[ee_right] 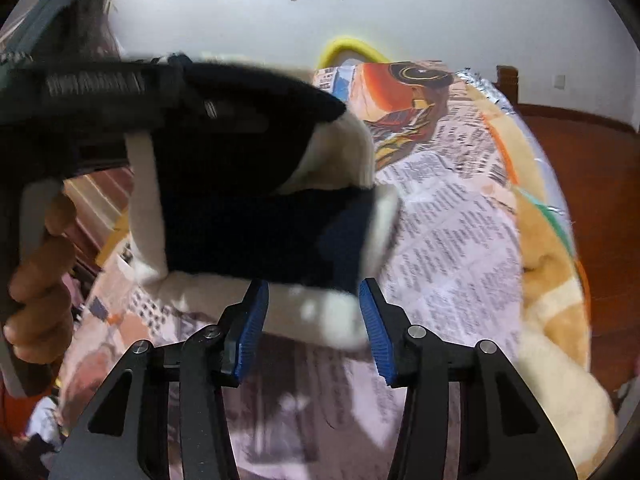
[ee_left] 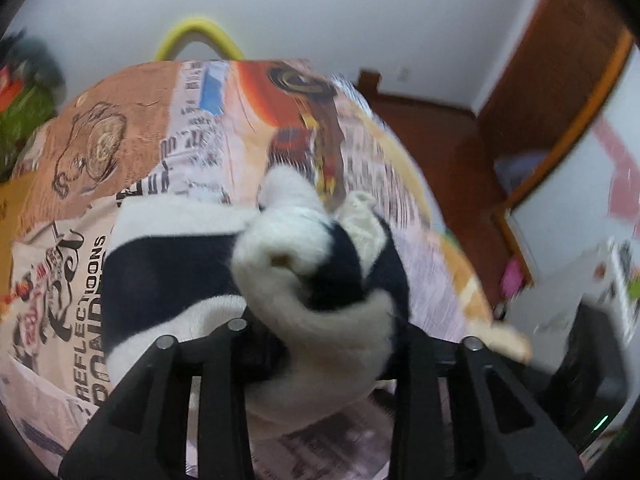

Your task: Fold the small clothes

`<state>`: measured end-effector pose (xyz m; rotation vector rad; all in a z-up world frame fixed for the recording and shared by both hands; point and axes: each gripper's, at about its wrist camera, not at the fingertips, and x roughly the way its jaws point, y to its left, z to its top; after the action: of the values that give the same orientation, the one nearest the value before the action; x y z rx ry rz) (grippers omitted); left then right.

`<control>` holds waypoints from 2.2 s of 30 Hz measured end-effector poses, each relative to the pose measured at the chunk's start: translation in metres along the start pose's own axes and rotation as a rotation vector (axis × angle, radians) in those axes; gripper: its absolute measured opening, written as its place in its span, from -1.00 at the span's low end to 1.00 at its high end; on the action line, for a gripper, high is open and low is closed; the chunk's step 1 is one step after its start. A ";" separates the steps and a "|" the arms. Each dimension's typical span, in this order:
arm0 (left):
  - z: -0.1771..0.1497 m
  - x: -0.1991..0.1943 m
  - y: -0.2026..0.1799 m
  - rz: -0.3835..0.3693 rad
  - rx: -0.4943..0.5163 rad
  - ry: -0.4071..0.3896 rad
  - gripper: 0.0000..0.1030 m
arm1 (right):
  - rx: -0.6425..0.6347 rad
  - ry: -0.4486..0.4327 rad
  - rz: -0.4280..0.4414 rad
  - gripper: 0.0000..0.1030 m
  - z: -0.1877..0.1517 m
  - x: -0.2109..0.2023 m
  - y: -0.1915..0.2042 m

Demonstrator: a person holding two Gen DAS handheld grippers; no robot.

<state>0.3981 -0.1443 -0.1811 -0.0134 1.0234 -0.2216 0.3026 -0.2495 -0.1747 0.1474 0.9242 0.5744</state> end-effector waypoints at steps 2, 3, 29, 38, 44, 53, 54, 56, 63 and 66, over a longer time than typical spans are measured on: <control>-0.010 0.000 -0.013 0.005 0.067 0.021 -0.10 | 0.012 0.008 -0.012 -0.16 -0.002 -0.001 -0.008; -0.016 -0.001 -0.018 -0.003 0.108 0.035 0.13 | 0.015 0.007 -0.015 -0.16 -0.003 -0.001 -0.010; -0.051 0.037 0.142 0.012 -0.189 0.106 1.00 | -0.094 0.041 -0.087 -0.03 0.070 0.053 -0.038; -0.058 0.031 0.129 0.046 -0.126 0.052 1.00 | -0.139 -0.088 -0.221 -0.03 0.102 0.049 -0.042; -0.057 0.028 0.115 0.094 -0.110 0.057 1.00 | -0.061 -0.097 -0.195 -0.01 0.114 -0.001 -0.039; -0.064 0.020 0.110 0.093 -0.129 0.041 1.00 | -0.182 -0.061 -0.078 0.62 0.086 -0.005 0.049; -0.066 0.017 0.115 0.077 -0.147 0.043 1.00 | -0.172 -0.012 -0.080 0.62 0.081 0.003 0.050; -0.071 0.008 0.126 0.049 -0.175 0.043 1.00 | -0.162 0.051 -0.098 0.62 0.066 0.022 0.047; -0.082 -0.028 0.158 0.115 -0.151 -0.011 1.00 | -0.025 0.119 -0.085 0.62 0.022 0.021 0.008; -0.079 -0.023 0.175 0.111 -0.155 0.014 1.00 | 0.051 0.137 -0.032 0.62 0.021 0.015 -0.006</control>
<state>0.3505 0.0380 -0.2228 -0.0957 1.0501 -0.0416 0.3286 -0.2439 -0.1744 0.1402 1.0728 0.5369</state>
